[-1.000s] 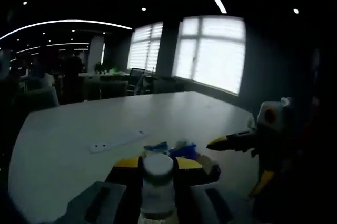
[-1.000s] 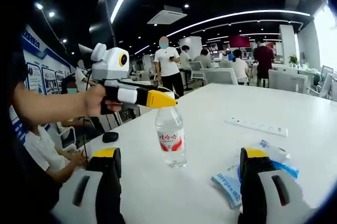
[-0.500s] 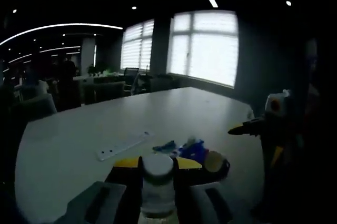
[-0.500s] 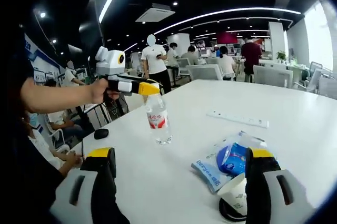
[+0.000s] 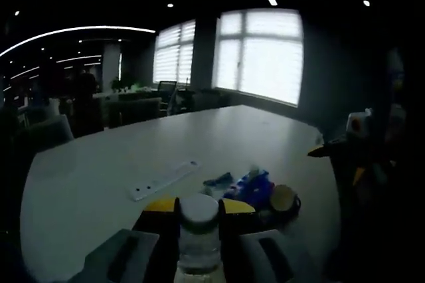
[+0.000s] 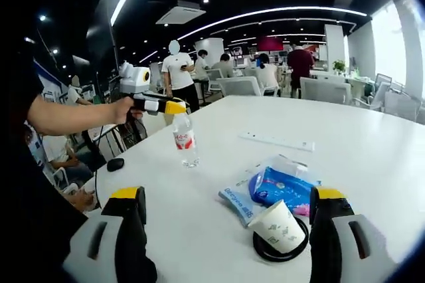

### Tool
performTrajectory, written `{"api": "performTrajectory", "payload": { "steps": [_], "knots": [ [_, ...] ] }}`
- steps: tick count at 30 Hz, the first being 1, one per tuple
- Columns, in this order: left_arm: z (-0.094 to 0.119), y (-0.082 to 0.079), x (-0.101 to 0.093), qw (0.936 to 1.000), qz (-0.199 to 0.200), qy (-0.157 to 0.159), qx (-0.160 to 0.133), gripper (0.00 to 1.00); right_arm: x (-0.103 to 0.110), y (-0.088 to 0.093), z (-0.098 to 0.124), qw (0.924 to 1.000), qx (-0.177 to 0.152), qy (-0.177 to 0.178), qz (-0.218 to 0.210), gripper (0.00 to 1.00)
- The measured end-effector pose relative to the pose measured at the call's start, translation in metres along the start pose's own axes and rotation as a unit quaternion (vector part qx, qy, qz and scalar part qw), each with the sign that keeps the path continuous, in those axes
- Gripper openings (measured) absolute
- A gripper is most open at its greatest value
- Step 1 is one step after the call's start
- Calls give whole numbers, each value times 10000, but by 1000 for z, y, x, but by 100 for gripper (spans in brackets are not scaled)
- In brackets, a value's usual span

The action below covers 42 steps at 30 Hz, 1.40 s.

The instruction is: Arrange the tabletop items into an orderly group along one side of the table until the central work area is clear of visible clutter.

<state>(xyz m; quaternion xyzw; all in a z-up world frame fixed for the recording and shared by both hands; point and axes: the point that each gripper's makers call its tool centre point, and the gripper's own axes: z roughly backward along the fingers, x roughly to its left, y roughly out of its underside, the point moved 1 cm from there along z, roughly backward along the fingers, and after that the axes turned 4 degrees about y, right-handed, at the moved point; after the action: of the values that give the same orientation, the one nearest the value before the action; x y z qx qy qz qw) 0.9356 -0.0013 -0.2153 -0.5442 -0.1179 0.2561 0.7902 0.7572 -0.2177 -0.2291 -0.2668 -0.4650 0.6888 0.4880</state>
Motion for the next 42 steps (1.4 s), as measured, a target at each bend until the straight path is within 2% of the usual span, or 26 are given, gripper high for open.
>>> {"api": "performTrajectory", "payload": {
  "steps": [8, 14, 21, 26, 29, 35, 37, 42],
  "knots": [
    [-6, 7, 15, 9999, -25, 4, 116, 18, -22, 10, 16, 9997, 84, 223, 1, 100],
    [-9, 10, 22, 9998, -58, -58, 162, 18, -28, 25, 22, 9993, 299, 214, -1, 100],
    [-12, 13, 31, 9996, -70, -197, 192, 18, -33, 31, 22, 9988, 395, 284, -26, 100],
    [-13, 13, 28, 9991, -158, -321, 223, 18, -35, 34, 23, 9986, 422, 313, -63, 100],
    [-12, 19, 28, 9989, -157, -346, 257, 19, -36, 35, 23, 9984, 449, 326, -74, 100],
    [-12, 22, 25, 9991, -85, -302, 276, 19, -37, 36, 23, 9983, 468, 331, -90, 100],
    [-13, 21, 28, 9993, -18, -315, 198, 19, -38, 37, 23, 9982, 485, 328, -101, 100],
    [-12, 26, 31, 9994, -200, -196, 183, 20, -37, 38, 24, 9981, 520, 317, -81, 100]
  ]
}}
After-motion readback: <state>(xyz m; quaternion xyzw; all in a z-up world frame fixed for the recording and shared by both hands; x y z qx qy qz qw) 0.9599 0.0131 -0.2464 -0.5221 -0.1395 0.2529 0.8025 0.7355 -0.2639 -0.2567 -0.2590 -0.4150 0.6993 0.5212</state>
